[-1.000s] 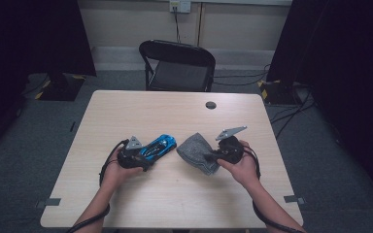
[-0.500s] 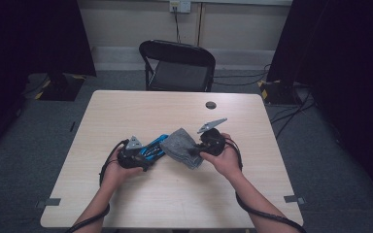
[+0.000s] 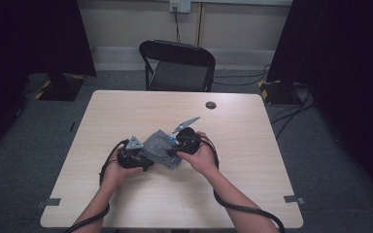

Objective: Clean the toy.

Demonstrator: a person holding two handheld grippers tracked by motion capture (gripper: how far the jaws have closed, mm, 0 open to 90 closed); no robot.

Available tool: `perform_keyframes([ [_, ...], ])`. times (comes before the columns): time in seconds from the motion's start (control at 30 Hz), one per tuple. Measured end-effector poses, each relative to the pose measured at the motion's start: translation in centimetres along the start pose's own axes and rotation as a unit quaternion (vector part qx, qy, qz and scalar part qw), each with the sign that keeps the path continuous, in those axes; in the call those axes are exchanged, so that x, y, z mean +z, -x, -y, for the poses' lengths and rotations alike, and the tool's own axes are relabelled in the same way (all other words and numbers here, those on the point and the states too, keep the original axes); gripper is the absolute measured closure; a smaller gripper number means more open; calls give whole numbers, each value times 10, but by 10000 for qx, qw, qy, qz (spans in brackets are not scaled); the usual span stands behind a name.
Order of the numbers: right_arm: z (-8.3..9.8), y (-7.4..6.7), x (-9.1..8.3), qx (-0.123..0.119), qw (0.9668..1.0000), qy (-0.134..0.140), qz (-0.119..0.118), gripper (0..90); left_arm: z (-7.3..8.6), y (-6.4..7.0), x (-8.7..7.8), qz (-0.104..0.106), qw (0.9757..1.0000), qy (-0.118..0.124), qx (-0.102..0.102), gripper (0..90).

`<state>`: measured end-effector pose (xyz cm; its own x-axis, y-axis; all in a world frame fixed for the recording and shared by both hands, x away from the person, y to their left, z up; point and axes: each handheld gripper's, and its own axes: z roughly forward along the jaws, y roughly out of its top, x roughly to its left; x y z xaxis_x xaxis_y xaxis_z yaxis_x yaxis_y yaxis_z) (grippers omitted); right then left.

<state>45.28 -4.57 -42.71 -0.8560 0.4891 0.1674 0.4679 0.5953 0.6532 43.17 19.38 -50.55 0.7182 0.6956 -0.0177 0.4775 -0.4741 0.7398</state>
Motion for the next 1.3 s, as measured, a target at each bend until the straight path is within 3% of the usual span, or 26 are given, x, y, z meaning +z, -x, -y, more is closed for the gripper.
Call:
perform_keyframes([
  [0.23, -12, -7, 18, -138, 9994, -316, -44, 764, 0, 0, 0, -7, 10000, 2, 0, 242],
  [0.3, -12, -8, 24, -216, 9987, -469, 44, 764, 0, 0, 0, 0, 10000, 0, 1, 242],
  [0.47, -11, -5, 30, -103, 9987, -500, 62, 764, 0, 0, 0, 1, 10000, 1, -3, 242],
  [0.73, -11, 2, 29, -37, 9984, -549, 130, 764, 0, 0, 0, -12, 10000, 6, 2, 242],
  [1.3, -11, 32, 23, 235, 9966, -685, 392, 764, 1, 1, -1, -22, 10000, 8, -5, 242],
])
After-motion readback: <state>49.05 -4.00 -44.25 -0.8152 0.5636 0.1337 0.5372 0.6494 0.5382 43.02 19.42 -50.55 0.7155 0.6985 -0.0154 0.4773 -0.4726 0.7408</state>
